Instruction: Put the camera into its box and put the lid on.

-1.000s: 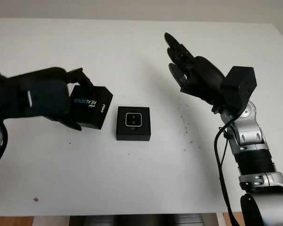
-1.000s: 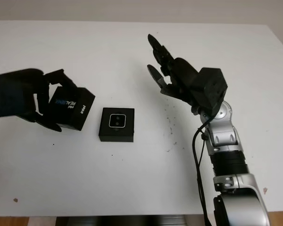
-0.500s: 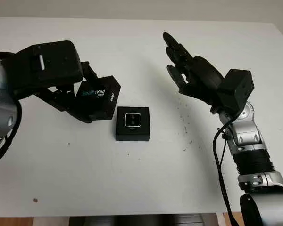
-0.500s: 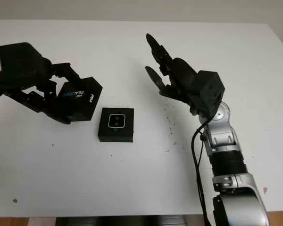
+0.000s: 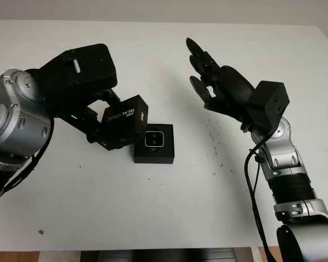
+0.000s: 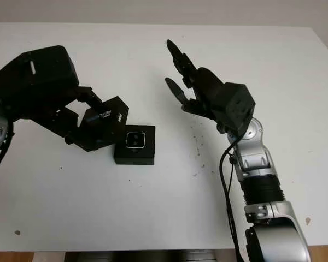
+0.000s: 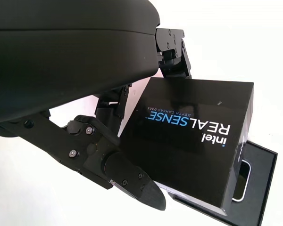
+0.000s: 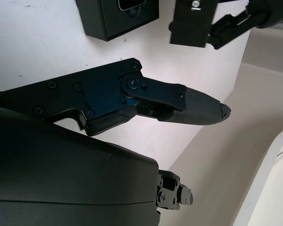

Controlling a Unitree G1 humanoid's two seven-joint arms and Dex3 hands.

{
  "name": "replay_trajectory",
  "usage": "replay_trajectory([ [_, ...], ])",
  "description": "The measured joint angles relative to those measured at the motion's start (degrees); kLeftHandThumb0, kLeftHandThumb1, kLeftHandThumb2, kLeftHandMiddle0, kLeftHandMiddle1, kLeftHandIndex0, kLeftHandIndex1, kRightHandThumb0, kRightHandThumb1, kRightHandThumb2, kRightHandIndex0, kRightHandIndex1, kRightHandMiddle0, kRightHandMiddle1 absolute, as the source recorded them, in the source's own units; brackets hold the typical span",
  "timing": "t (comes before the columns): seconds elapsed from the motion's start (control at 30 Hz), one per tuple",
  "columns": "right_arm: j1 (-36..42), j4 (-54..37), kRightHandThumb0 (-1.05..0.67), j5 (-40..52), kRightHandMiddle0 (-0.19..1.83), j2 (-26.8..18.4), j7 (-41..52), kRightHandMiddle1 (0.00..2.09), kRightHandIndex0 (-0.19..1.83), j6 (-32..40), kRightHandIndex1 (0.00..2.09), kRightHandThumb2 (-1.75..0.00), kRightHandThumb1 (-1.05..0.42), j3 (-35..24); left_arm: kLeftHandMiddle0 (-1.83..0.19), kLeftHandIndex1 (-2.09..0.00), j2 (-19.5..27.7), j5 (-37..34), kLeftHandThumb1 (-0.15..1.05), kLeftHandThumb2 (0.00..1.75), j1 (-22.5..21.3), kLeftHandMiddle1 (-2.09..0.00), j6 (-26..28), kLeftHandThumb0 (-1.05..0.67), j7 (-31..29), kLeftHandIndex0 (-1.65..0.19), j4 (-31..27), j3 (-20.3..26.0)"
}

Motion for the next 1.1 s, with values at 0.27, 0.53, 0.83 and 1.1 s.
replay_trajectory([
  [0.27,0.2,-1.3,-0.83,-0.5,-0.09,0.5,-1.0,0.06,-0.11,1.7,0.06,-0.62,-1.05,0.3,-0.61,-1.75,-0.8,-4.5,0.96,0.05,-1.2,-1.89,4.6,-0.38,2.2,-0.4,0.0,-1.8],
  [0.53,0.4,-2.1,-0.81,-0.2,-0.09,1.3,-1.6,0.06,-0.11,1.9,0.05,-0.63,-1.05,0.3,-0.48,-1.68,-1.0,-7.5,0.99,0.06,-3.2,-1.81,4.7,-0.36,4.4,-0.39,0.1,-3.9],
  [0.83,1.0,-2.9,-0.82,0.7,-0.11,2.6,-2.1,0.05,-0.13,3.3,0.04,-0.61,-1.05,0.3,-0.46,-1.67,-2.2,-7.8,0.99,0.05,-5.7,-1.77,2.2,-0.34,6.2,-0.33,1.2,-7.4],
  [1.1,1.5,-3.5,-0.81,0.9,-0.09,2.9,-3.2,0.06,-0.13,3.6,0.05,-0.61,-1.05,0.2,-0.39,-1.59,-2.8,-6.9,1.0,0.06,-6.4,-1.67,-3.1,-0.32,6.8,-0.25,2.7,-8.3],
])
